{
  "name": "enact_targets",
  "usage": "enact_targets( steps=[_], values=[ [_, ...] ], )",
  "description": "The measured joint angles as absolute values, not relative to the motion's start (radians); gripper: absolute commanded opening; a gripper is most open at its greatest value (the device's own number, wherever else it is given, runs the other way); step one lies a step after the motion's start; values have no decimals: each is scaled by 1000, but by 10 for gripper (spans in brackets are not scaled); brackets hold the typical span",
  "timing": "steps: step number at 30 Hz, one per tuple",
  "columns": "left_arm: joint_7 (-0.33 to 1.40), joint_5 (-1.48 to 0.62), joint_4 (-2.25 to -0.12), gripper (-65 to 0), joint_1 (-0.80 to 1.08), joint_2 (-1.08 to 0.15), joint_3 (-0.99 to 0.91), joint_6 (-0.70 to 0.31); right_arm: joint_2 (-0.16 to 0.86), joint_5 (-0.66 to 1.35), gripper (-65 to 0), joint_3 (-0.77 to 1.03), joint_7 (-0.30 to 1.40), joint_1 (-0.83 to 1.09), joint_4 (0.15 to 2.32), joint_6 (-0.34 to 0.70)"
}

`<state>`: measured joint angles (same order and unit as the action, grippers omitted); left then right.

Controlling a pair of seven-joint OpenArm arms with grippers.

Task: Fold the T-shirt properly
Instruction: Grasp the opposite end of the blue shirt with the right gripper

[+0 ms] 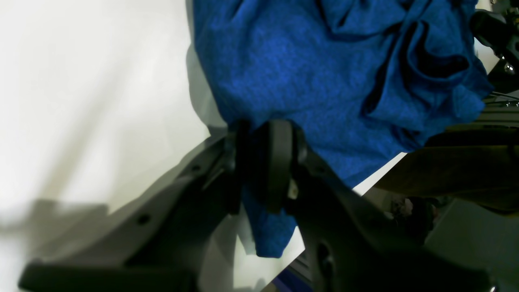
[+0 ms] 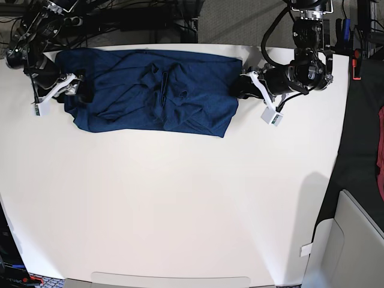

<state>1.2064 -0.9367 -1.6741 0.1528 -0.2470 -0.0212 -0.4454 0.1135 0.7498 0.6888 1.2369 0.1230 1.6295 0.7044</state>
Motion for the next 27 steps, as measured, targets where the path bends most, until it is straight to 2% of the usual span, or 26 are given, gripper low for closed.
enact_targets(
  steps=[4,6,12,14,20,23,27],
  values=[
    [1206,-932,-1674,-568,153,-228,-22,-444,110,817,-152,688,1261,136,1627,707],
    [1206,-934,-1674,-568,153,-219,-21,-444,110,846,-204,688,1273,148,1637,707],
    [1206,-933,-1674,-568,153,-224,-21,-443,101,813,-535,720,1333,183,1685,700],
    [1206,-934,-1674,-568,152,-224,-21,-443,99,808,-602,762,1344,180,1685,699],
    [1206,-938,-1674,-568,153,-221,-21,-443,102,886,-617,858,1355,141,1685,696],
    [1206,-937,-1674,-568,154,-221,-21,-443,112,923,-648,906,1358,111,1684,696],
    [1207,-939,-1674,-568,155,-208,-22,-443,137,917,-648,939,1356,34,1650,696]
  ],
)
